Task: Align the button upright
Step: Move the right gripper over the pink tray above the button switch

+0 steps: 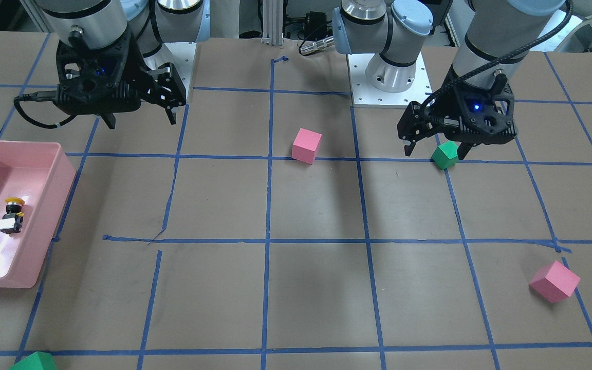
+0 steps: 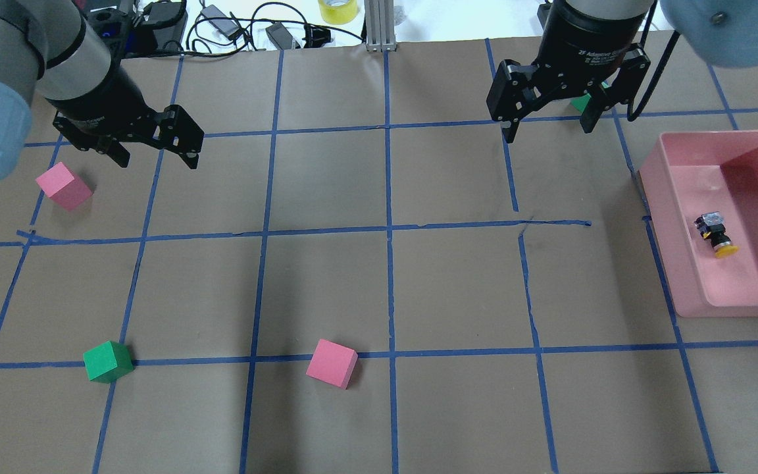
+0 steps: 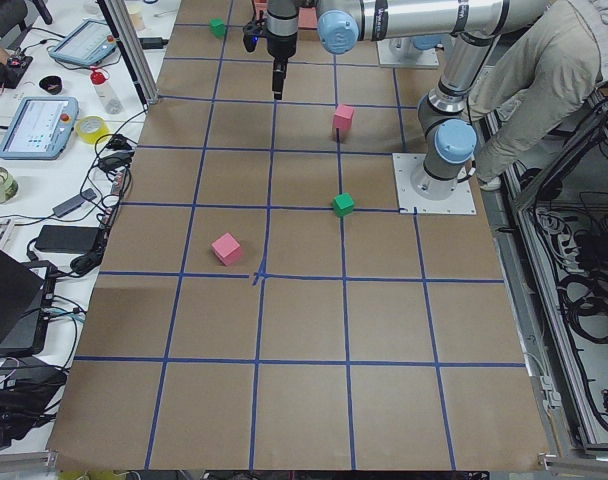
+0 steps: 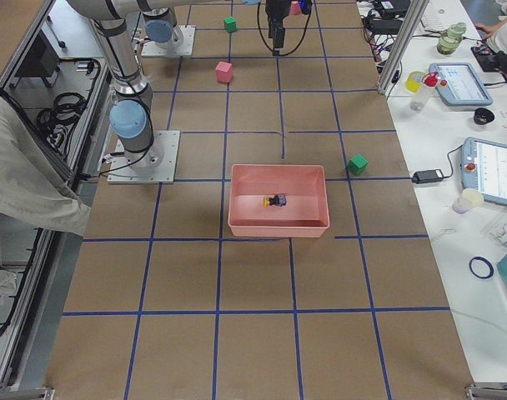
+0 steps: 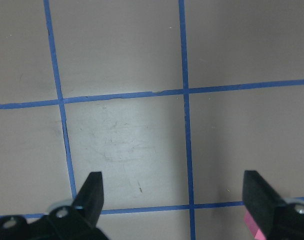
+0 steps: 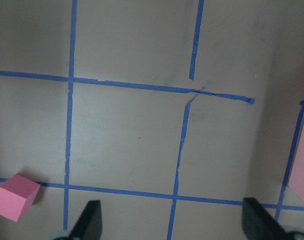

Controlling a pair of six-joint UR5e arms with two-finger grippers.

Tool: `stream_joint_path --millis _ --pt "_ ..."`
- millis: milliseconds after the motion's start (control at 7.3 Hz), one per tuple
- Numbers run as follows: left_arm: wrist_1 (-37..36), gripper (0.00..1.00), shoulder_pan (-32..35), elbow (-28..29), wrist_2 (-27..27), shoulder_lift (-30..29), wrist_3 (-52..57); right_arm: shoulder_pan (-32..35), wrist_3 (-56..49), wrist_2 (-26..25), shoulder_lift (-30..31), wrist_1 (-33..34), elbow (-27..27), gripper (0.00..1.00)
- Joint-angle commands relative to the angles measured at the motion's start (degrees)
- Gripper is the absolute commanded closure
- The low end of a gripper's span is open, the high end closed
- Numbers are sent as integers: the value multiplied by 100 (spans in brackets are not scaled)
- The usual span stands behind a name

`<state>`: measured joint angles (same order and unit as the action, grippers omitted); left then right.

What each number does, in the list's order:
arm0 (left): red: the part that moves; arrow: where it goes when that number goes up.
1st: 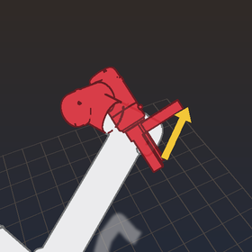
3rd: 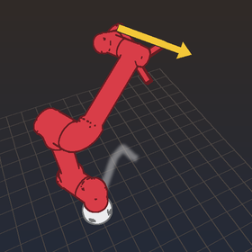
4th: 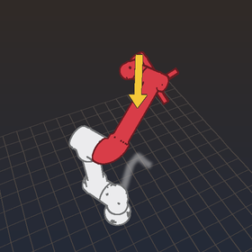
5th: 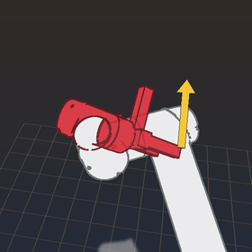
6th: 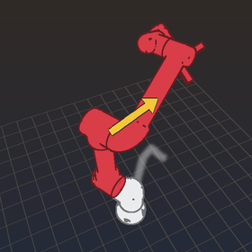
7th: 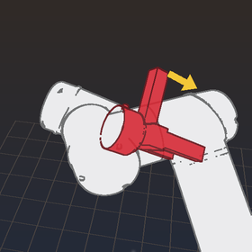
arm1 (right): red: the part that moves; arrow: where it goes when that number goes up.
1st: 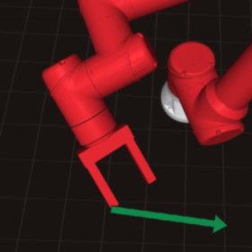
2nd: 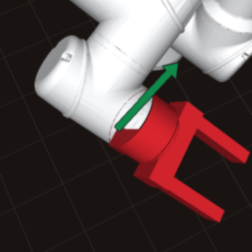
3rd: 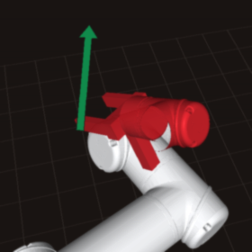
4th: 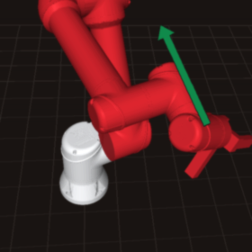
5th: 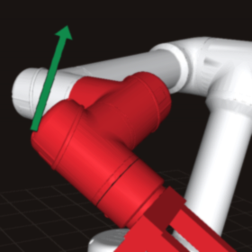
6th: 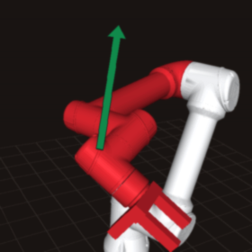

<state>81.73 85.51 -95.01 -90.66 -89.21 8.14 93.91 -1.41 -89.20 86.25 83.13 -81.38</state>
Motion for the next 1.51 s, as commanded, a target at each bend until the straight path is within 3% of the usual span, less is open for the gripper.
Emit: stream_joint_path --millis 0,411,685,1096,1370 --pt "1 0 0 0 5 0 3 -599 -52 -36 -38 -42 -18 0" --pt "-8 0 0 0 5 9 -6 -821 -623 -98 -64 37 -53 0" --pt "1 0 0 0 5 9 3 -1660 -1156 -150 -177 272 -332 0" --pt "1 0 0 0 5 9 3 -3016 -2326 -273 -616 2542 -1631 0" --pt "1 0 0 0 5 9 3 -3561 -2538 -432 -889 3522 -2318 0"
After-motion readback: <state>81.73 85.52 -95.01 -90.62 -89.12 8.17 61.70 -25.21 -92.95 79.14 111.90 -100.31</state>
